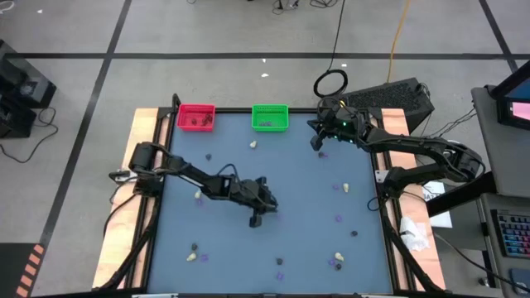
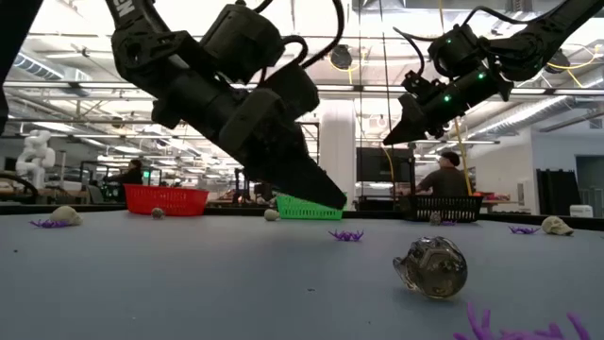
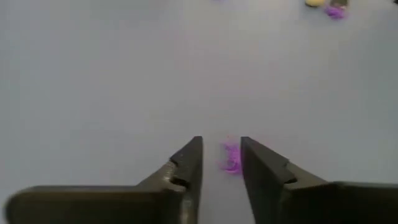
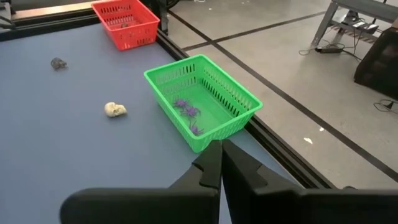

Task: Sort Halloween decoration
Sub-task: Put the purple spider toy into the green bin

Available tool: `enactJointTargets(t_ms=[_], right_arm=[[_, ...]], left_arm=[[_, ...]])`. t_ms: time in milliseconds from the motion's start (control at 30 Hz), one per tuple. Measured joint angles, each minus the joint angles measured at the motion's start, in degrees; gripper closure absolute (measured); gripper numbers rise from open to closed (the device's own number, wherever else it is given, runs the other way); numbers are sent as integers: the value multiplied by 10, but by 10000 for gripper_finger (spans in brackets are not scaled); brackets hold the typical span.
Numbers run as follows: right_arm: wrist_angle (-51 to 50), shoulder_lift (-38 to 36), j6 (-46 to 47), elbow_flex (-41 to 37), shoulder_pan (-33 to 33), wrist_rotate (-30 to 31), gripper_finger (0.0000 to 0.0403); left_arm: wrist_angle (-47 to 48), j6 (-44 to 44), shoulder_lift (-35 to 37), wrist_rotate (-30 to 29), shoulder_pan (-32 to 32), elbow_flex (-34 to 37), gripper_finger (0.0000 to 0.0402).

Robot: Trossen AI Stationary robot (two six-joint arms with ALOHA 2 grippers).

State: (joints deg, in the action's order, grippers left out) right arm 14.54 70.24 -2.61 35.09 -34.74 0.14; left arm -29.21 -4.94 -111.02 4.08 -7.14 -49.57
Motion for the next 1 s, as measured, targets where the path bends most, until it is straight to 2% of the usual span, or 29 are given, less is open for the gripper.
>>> enactJointTargets(t_ms=[200, 433, 567, 833, 900, 1000], right_arm=[[0, 0, 0, 0, 0, -1, 401], [2, 0, -2, 0, 1, -2, 401], [3, 0, -9, 0, 6, -2, 401], [3, 0, -13, 0, 7, -2, 401], [3, 0, -13, 0, 7, -2, 401], [3, 0, -15, 0, 7, -2, 401]], left_arm=[[-2, -7, -44, 20, -2, -14, 240], [-7, -6, -67, 26, -2, -31, 239], [-4, -4, -68, 26, -2, -31, 271], [9, 4, -61, 35, 4, -30, 383], [18, 19, -52, 37, 8, -29, 395], [33, 34, -34, 38, 20, -28, 394]])
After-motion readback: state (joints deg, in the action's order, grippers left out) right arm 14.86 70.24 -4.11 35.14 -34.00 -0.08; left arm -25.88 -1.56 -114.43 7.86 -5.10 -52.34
